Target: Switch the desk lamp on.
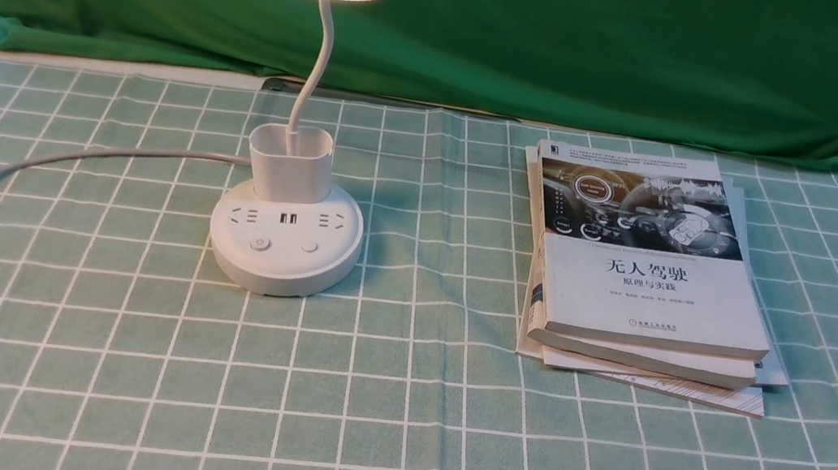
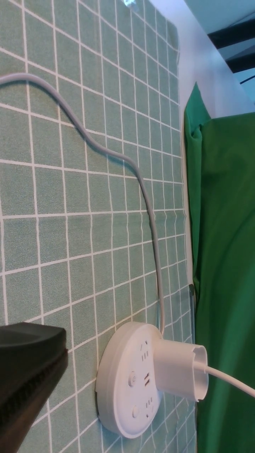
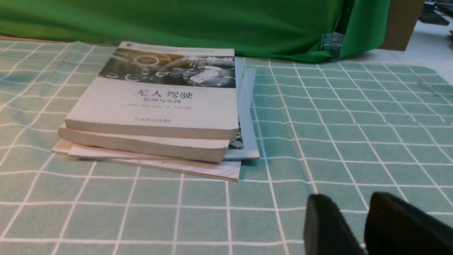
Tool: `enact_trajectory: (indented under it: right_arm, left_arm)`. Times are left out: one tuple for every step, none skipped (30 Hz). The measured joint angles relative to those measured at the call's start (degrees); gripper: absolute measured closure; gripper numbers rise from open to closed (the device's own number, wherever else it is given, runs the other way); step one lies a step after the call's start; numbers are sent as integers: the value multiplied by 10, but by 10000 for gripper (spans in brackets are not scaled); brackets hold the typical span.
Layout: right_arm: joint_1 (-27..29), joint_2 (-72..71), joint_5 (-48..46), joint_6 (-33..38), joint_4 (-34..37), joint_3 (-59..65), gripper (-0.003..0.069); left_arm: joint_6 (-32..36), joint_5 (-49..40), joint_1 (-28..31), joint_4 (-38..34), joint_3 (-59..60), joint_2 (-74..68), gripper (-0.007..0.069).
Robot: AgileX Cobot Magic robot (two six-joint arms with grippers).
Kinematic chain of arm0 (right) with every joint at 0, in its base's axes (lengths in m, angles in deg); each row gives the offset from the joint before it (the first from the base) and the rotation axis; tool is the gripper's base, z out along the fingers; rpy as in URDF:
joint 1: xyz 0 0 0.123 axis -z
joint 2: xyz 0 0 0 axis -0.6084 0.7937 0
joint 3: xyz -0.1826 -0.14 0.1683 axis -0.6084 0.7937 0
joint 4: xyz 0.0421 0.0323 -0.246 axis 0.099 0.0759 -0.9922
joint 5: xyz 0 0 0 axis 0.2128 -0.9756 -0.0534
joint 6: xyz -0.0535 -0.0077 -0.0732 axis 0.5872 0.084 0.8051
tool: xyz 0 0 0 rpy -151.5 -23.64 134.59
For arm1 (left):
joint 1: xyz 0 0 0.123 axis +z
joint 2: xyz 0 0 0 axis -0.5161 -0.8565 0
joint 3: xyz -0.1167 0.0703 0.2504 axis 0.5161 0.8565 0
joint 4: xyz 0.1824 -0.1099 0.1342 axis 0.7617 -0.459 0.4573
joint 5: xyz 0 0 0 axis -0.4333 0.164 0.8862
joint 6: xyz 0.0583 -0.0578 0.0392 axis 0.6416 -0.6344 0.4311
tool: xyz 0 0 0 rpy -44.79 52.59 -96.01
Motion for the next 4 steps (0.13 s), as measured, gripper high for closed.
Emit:
enact_trajectory:
  right_arm:
    - [0,0,0,0,0,0,419]
    - [0,0,0,0,0,0,419]
    - [0,0,0,0,0,0,419]
    - [0,0,0,0,0,0,419]
  left_arm:
    - [0,0,0,0,0,0,623]
    - [2,1,0,0,0,0,623]
    - [2,1,0,0,0,0,623]
    - [2,1,0,0,0,0,623]
